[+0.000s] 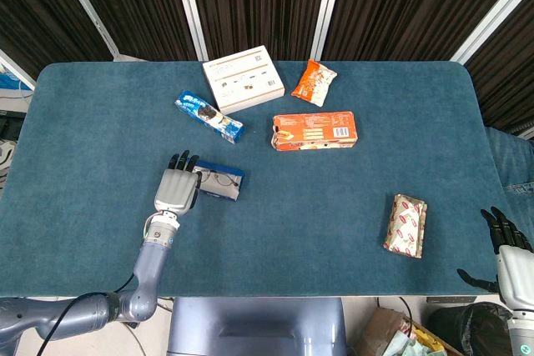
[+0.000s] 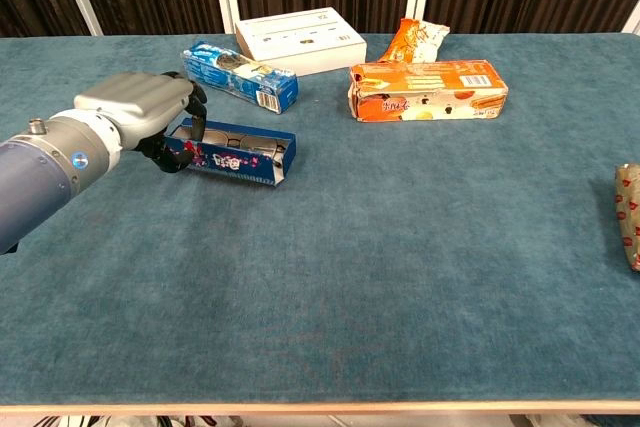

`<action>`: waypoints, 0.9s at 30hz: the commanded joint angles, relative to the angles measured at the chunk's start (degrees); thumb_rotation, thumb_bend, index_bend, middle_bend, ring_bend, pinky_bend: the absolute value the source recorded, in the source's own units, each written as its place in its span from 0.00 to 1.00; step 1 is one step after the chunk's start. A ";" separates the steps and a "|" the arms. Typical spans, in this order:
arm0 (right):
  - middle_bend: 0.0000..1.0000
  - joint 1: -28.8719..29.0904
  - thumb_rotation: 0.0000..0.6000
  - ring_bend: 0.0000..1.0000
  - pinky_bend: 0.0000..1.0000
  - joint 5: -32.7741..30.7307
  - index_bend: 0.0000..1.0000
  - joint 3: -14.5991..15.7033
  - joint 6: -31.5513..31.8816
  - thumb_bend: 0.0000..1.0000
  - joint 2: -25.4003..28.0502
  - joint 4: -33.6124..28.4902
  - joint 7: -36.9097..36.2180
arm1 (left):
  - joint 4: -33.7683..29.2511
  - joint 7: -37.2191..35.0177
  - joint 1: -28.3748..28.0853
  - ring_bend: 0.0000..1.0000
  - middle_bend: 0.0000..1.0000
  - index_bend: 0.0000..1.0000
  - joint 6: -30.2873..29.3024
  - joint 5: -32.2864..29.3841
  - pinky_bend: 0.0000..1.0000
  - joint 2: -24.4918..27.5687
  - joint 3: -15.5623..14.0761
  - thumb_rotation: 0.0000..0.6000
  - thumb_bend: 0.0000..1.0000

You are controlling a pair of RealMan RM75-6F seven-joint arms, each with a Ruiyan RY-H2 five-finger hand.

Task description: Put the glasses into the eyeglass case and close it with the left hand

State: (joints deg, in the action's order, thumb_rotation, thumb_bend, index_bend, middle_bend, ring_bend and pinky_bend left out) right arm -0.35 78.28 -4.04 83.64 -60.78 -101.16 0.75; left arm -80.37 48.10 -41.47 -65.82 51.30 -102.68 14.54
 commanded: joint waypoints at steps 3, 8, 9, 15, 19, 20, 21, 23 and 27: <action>0.01 0.02 1.00 0.10 0.16 -0.14 0.07 0.00 -0.10 0.16 0.04 -0.07 0.04 | -0.16 1.64 -1.34 0.01 0.13 0.58 0.40 -2.54 0.10 -0.31 1.31 1.00 0.44; 0.01 -0.01 1.00 0.10 0.16 -0.28 0.07 -0.03 -0.12 0.16 0.11 -0.16 0.00 | 1.00 3.39 -3.05 0.01 0.13 0.58 0.61 -5.06 0.10 -0.97 2.72 1.00 0.44; 0.01 -0.01 1.00 0.10 0.16 -0.32 0.07 -0.03 -0.13 0.16 0.12 -0.18 -0.01 | 1.29 3.46 -3.39 0.01 0.13 0.58 0.61 -5.42 0.10 -1.16 3.00 1.00 0.44; 0.01 0.03 1.00 0.10 0.16 -0.36 0.07 0.02 -0.27 0.16 0.11 -0.22 0.13 | 2.64 3.95 -4.97 0.01 0.13 0.58 0.73 -7.09 0.10 -1.79 4.19 1.00 0.44; 0.01 0.04 1.00 0.10 0.16 -0.51 0.07 -0.01 -0.34 0.16 0.14 -0.29 0.07 | 3.69 4.65 -6.13 0.01 0.13 0.58 0.90 -8.53 0.10 -2.16 5.05 1.00 0.44; 0.01 0.04 1.00 0.10 0.16 -0.52 0.07 -0.02 -0.36 0.16 0.15 -0.29 0.07 | 3.83 4.67 -6.33 0.01 0.13 0.58 1.02 -8.94 0.10 -2.25 5.24 1.00 0.44; 0.01 0.05 1.00 0.10 0.16 -0.53 0.07 -0.01 -0.37 0.16 0.15 -0.30 0.08 | 3.92 4.61 -6.50 0.01 0.13 0.58 1.17 -9.42 0.10 -2.32 5.48 1.00 0.44; 0.01 0.06 1.00 0.10 0.16 -0.51 0.07 0.00 -0.39 0.16 0.15 -0.30 0.09 | 4.08 4.78 -7.00 0.01 0.13 0.58 1.58 -10.52 0.10 -2.37 5.90 1.00 0.44; 0.01 0.06 1.00 0.10 0.16 -0.58 0.07 0.02 -0.47 0.16 0.18 -0.34 0.12 | 4.76 5.31 -8.10 0.01 0.13 0.58 2.01 -12.32 0.10 -2.52 6.60 1.00 0.44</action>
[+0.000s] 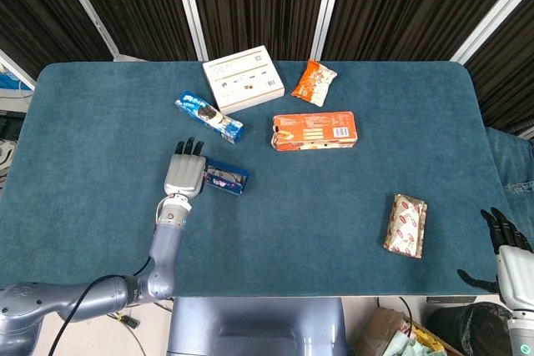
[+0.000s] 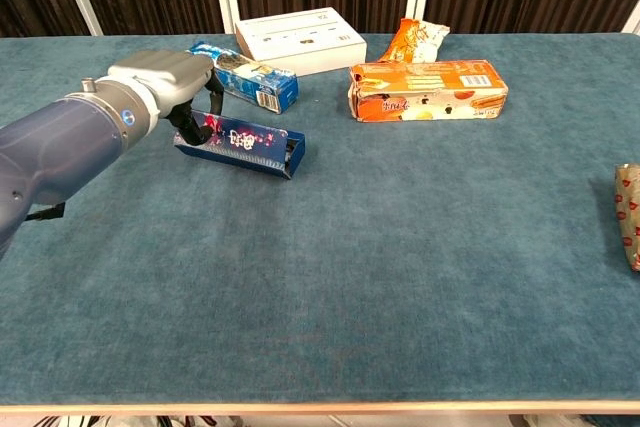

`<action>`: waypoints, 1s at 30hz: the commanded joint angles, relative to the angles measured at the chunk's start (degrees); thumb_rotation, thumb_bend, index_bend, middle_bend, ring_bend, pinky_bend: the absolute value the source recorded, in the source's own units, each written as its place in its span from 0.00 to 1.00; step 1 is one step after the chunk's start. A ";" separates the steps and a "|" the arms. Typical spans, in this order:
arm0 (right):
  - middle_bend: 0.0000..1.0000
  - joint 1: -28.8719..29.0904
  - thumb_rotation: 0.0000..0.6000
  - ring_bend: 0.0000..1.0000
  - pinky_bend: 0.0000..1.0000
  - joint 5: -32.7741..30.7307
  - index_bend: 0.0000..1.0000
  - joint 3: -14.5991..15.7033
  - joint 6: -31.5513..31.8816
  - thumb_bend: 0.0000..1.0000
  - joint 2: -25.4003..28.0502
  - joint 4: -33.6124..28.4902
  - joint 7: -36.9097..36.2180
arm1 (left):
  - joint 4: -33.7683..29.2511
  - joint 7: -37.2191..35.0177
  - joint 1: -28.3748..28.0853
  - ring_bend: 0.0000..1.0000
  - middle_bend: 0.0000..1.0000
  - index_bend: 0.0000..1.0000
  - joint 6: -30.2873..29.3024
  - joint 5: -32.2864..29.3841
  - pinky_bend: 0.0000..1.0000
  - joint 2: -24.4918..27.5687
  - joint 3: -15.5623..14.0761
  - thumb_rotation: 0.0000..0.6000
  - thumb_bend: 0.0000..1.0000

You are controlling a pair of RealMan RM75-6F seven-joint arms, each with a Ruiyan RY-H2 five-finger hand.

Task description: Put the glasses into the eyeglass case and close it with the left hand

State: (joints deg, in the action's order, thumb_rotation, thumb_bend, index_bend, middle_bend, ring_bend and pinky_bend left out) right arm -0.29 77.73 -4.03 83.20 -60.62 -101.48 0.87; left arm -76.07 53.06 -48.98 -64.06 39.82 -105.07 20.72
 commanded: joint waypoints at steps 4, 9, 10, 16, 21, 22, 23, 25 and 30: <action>0.01 0.00 1.00 0.10 0.16 -0.04 0.07 -0.01 -0.02 0.16 0.05 -0.07 0.00 | 1.75 0.85 -1.90 0.01 0.13 0.58 0.59 -2.98 0.10 -0.58 1.36 1.00 0.44; 0.01 0.02 1.00 0.10 0.16 -0.07 0.07 0.00 -0.08 0.16 0.04 -0.07 -0.02 | 2.47 0.74 -2.96 0.01 0.13 0.58 0.92 -4.73 0.10 -0.81 1.95 1.00 0.44; 0.01 0.04 1.00 0.10 0.16 -0.04 0.07 0.01 -0.10 0.16 0.03 -0.06 0.00 | 2.47 0.77 -3.15 0.01 0.13 0.58 0.99 -4.99 0.10 -0.79 1.91 1.00 0.44; 0.01 0.04 1.00 0.10 0.16 -0.12 0.07 0.04 -0.16 0.16 0.03 -0.12 0.03 | 2.79 0.60 -4.06 0.01 0.13 0.58 0.76 -5.93 0.10 -0.82 2.04 1.00 0.44; 0.01 0.04 1.00 0.10 0.16 -0.25 0.07 0.04 -0.24 0.16 0.06 -0.21 0.11 | 4.15 0.39 -5.03 0.01 0.13 0.58 1.16 -7.13 0.10 -1.11 2.40 1.00 0.44; 0.02 0.05 1.00 0.10 0.16 -0.28 0.07 0.05 -0.27 0.16 0.05 -0.21 0.14 | 4.36 0.30 -5.17 0.01 0.13 0.58 1.27 -7.35 0.10 -1.17 2.49 1.00 0.44; 0.02 0.06 1.00 0.10 0.16 -0.33 0.07 0.08 -0.35 0.16 0.06 -0.23 0.18 | 4.72 0.12 -5.39 0.01 0.13 0.58 1.48 -7.70 0.10 -1.27 2.66 1.00 0.44; 0.02 0.07 1.00 0.10 0.16 -0.42 0.07 0.08 -0.41 0.16 0.08 -0.32 0.20 | 5.44 0.00 -5.74 0.01 0.13 0.58 2.02 -8.47 0.10 -1.40 2.86 1.00 0.44; 0.02 0.04 1.00 0.10 0.16 -0.50 0.07 -0.03 -0.25 0.16 0.04 -0.34 0.17 | 7.00 -0.56 -6.56 0.01 0.13 0.58 2.96 -9.56 0.10 -1.84 3.11 1.00 0.44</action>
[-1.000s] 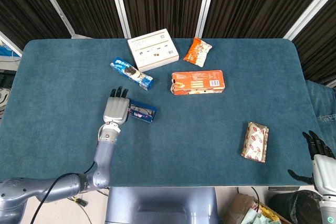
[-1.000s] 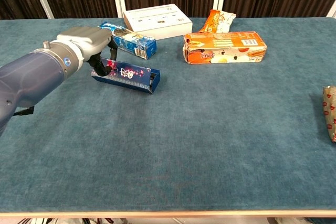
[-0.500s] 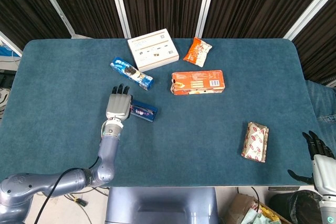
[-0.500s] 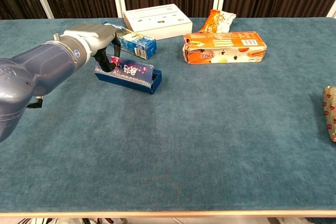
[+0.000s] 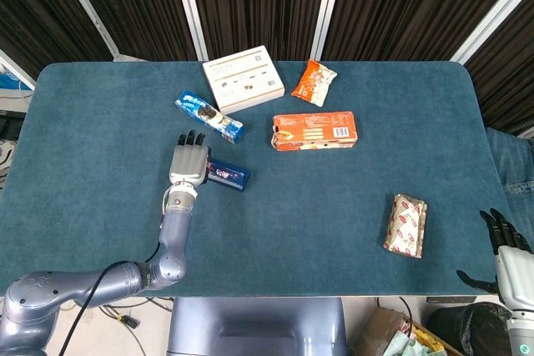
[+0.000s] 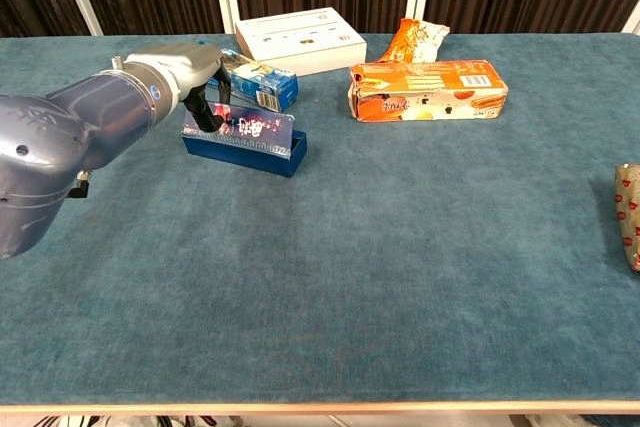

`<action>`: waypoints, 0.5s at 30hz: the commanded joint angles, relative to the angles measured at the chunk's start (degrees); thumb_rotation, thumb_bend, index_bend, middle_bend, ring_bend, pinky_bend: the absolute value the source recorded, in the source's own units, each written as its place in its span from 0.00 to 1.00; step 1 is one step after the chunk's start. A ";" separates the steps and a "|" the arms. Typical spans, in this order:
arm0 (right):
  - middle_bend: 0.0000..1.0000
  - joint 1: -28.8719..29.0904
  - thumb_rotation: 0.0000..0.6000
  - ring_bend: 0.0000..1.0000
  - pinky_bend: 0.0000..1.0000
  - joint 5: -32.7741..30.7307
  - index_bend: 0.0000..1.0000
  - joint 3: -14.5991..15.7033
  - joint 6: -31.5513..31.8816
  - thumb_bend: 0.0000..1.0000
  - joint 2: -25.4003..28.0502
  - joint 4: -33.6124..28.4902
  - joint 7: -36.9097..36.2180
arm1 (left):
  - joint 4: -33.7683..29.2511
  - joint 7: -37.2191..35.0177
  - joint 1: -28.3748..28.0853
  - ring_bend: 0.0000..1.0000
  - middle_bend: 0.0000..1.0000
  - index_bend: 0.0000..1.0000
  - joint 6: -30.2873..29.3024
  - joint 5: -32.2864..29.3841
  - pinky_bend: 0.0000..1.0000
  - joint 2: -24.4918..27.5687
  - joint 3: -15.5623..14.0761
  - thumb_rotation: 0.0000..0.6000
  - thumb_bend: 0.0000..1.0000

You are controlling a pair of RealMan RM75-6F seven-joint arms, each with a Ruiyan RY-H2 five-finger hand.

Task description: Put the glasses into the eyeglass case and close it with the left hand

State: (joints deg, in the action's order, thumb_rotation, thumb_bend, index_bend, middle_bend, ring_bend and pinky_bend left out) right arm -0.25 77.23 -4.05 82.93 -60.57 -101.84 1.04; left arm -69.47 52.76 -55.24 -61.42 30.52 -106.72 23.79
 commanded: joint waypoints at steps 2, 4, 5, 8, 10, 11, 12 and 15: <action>0.02 0.00 1.00 0.10 0.16 -0.03 0.07 -0.02 0.02 0.16 -0.04 0.06 0.04 | 0.65 -0.51 -0.50 0.01 0.13 0.58 0.39 -0.19 0.10 -0.30 -0.18 1.00 0.44; 0.02 0.00 1.00 0.10 0.16 -0.06 0.07 -0.01 -0.01 0.16 -0.06 0.05 0.05 | 0.82 -0.75 -0.68 0.01 0.13 0.58 0.31 -0.16 0.10 -0.43 -0.31 1.00 0.44; 0.02 0.01 1.00 0.10 0.16 -0.05 0.07 0.01 -0.02 0.16 -0.07 0.04 0.09 | 0.96 -0.92 -0.82 0.01 0.13 0.58 0.23 -0.11 0.10 -0.52 -0.31 1.00 0.44; 0.02 0.00 1.00 0.10 0.16 0.04 0.07 0.01 0.04 0.16 -0.10 0.05 0.10 | 1.43 -1.31 -1.23 0.01 0.13 0.58 0.05 -0.10 0.10 -0.82 -0.23 1.00 0.44; 0.02 0.01 1.00 0.10 0.16 -0.03 0.07 0.00 0.00 0.16 -0.11 0.05 0.10 | 1.81 -1.52 -1.56 0.01 0.13 0.58 -0.01 -0.19 0.10 -1.03 -0.12 1.00 0.44; 0.02 0.02 1.00 0.10 0.16 -0.06 0.07 0.00 -0.03 0.16 -0.11 0.05 0.10 | 1.94 -1.63 -1.67 0.01 0.13 0.58 -0.01 -0.23 0.10 -1.11 -0.06 1.00 0.44; 0.02 0.02 1.00 0.10 0.16 -0.07 0.07 -0.01 -0.03 0.16 -0.12 0.06 0.12 | 2.21 -1.76 -1.84 0.01 0.13 0.58 -0.01 -0.24 0.10 -1.23 -0.01 1.00 0.44; 0.02 0.03 1.00 0.10 0.16 -0.09 0.07 0.04 -0.11 0.16 -0.12 0.06 0.15 | 3.27 -1.70 -2.29 0.01 0.13 0.57 0.20 -0.65 0.10 -1.69 -0.03 1.00 0.44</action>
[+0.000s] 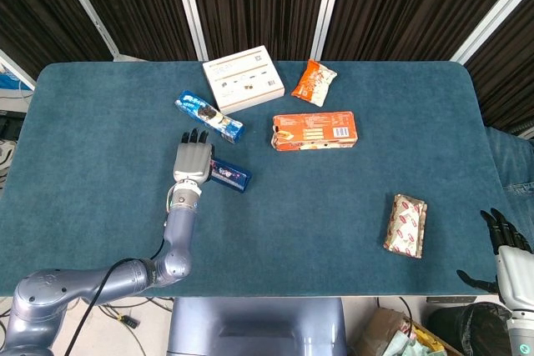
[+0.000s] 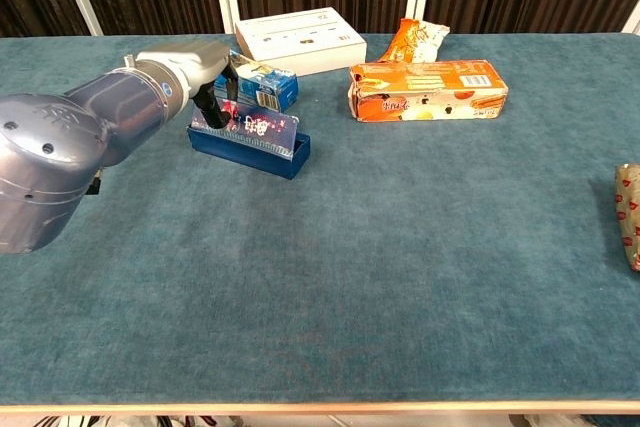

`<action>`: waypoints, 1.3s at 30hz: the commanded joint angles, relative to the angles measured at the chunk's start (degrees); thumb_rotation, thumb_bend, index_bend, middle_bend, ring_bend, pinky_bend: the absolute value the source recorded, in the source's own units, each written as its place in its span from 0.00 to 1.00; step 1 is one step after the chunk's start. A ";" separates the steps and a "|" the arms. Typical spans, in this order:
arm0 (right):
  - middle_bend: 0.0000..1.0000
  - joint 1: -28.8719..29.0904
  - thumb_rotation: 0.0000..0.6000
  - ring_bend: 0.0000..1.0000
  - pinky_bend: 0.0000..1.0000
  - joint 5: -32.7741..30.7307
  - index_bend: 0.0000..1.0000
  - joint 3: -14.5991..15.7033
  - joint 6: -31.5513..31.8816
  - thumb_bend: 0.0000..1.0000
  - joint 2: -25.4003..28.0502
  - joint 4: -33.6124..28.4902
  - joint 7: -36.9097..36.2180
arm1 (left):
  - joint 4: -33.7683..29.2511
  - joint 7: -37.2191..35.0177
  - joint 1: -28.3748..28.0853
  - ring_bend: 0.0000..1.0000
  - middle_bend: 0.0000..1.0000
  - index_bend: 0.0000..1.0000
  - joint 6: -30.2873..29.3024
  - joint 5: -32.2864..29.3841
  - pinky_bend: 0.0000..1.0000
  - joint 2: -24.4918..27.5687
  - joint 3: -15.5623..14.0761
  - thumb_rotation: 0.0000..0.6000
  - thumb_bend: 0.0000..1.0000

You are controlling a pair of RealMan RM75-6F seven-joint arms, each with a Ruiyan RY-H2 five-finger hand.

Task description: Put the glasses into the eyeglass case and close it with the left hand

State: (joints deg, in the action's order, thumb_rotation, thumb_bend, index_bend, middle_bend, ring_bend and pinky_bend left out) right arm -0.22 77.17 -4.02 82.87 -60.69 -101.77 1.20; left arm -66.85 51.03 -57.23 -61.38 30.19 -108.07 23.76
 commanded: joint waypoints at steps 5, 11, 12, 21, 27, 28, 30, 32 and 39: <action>0.02 -0.02 1.00 0.10 0.16 -0.11 0.07 -0.03 0.00 0.16 0.06 -0.07 -0.08 | 2.12 0.02 -0.97 0.01 0.13 0.53 0.62 -1.15 0.10 -1.12 0.12 1.00 0.44; 0.02 0.00 1.00 0.10 0.16 -0.12 0.07 0.00 -0.11 0.16 0.11 -0.10 -0.15 | 2.95 -0.66 -1.42 0.01 0.13 0.47 0.51 -0.90 0.10 -1.43 0.33 1.00 0.44; 0.02 -0.01 1.00 0.10 0.16 -0.12 0.07 0.02 -0.13 0.16 0.12 -0.14 -0.17 | 3.07 -0.70 -1.47 0.01 0.13 0.47 0.49 -0.84 0.10 -1.46 0.30 1.00 0.44; 0.02 0.00 1.00 0.10 0.16 -0.37 0.07 -0.04 -0.28 0.16 0.28 -0.34 -0.35 | 4.96 -0.72 -2.05 0.01 0.12 0.17 1.05 -1.47 0.10 -2.22 0.26 1.00 0.43; 0.02 0.01 1.00 0.10 0.16 -0.39 0.07 -0.06 -0.32 0.16 0.35 -0.42 -0.56 | 4.84 -0.86 -2.07 0.01 0.11 0.11 0.61 -0.92 0.10 -2.12 -0.02 1.00 0.43; 0.02 0.01 1.00 0.10 0.16 -0.37 0.07 -0.05 -0.32 0.16 0.36 -0.41 -0.57 | 4.69 -0.93 -2.04 0.00 0.11 0.10 0.48 -0.67 0.10 -2.02 -0.12 1.00 0.43; 0.02 0.02 1.00 0.10 0.16 -0.42 0.07 -0.03 -0.40 0.16 0.37 -0.40 -0.60 | 3.66 -1.31 -1.73 0.00 0.11 0.10 0.10 0.14 0.09 -1.50 -0.44 1.00 0.41; 0.02 0.03 1.00 0.10 0.16 -0.39 0.07 -0.06 -0.37 0.16 0.36 -0.38 -0.64 | 1.83 -1.48 -1.29 0.00 0.10 0.10 -0.28 1.17 0.09 -0.58 -1.02 1.00 0.37; 0.02 0.05 1.00 0.10 0.16 -0.25 0.07 -0.03 -0.34 0.16 0.31 -0.43 -0.63 | -8.34 1.39 0.89 0.00 0.09 0.09 -0.88 3.39 0.05 6.23 -4.75 1.00 0.26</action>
State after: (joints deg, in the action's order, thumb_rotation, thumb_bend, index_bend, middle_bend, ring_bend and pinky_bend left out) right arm -0.17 76.92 -4.05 82.53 -60.38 -102.21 0.56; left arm -71.80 50.82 -57.32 -62.15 33.13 -104.61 20.58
